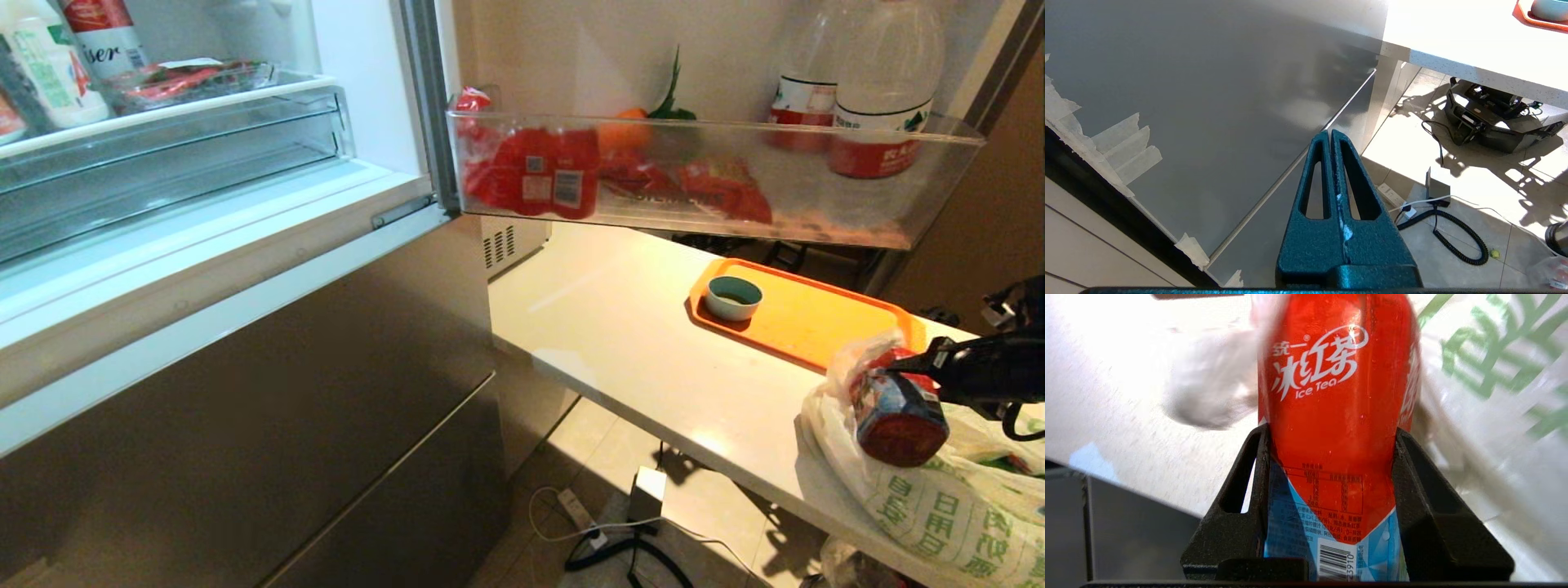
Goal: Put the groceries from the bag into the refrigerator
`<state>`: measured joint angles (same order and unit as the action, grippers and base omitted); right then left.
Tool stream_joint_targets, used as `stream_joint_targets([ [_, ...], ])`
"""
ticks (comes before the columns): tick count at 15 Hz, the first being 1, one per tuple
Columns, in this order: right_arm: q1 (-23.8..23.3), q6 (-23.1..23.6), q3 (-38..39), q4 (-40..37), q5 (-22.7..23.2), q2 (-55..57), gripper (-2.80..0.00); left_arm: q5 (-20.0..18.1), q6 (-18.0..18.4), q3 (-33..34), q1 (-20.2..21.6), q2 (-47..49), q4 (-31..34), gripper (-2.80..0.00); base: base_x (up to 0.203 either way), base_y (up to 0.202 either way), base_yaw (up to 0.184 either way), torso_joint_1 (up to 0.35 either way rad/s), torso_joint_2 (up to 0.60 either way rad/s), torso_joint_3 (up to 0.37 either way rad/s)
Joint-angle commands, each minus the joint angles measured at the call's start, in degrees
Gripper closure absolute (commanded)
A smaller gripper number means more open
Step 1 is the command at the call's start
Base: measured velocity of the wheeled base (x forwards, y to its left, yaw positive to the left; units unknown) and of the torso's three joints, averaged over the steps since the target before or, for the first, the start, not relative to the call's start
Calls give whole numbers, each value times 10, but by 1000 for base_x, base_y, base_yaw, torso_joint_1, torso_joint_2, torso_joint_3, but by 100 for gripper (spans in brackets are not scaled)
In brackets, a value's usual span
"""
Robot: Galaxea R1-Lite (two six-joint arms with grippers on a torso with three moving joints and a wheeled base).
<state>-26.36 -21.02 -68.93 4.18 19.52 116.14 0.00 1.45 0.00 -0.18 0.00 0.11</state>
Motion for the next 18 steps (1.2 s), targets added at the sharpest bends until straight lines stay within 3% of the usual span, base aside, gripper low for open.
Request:
stream_joint_targets([
  [1,-3,1,-15,-1,-1,36,0,0,0,0,0,0,1,0,0,0,0,0,0,0],
  [10,-17,5,-25,-2,-2,52,0,0,0,0,0,0,0,0,0,0,0,0,0,0],
  [11,-16,5,-25,-2,-1,51,-96,0,0,0,0,0,1,0,0,0,0,0,0,0],
  [12,-15,5,-25,-3,0,49,-280,0,0,0,0,0,1,0,0,0,0,0,0,0],
  [18,-9,7,-17,-3,14,55,-280,0,0,0,0,0,0,0,0,0,0,0,0,0],
])
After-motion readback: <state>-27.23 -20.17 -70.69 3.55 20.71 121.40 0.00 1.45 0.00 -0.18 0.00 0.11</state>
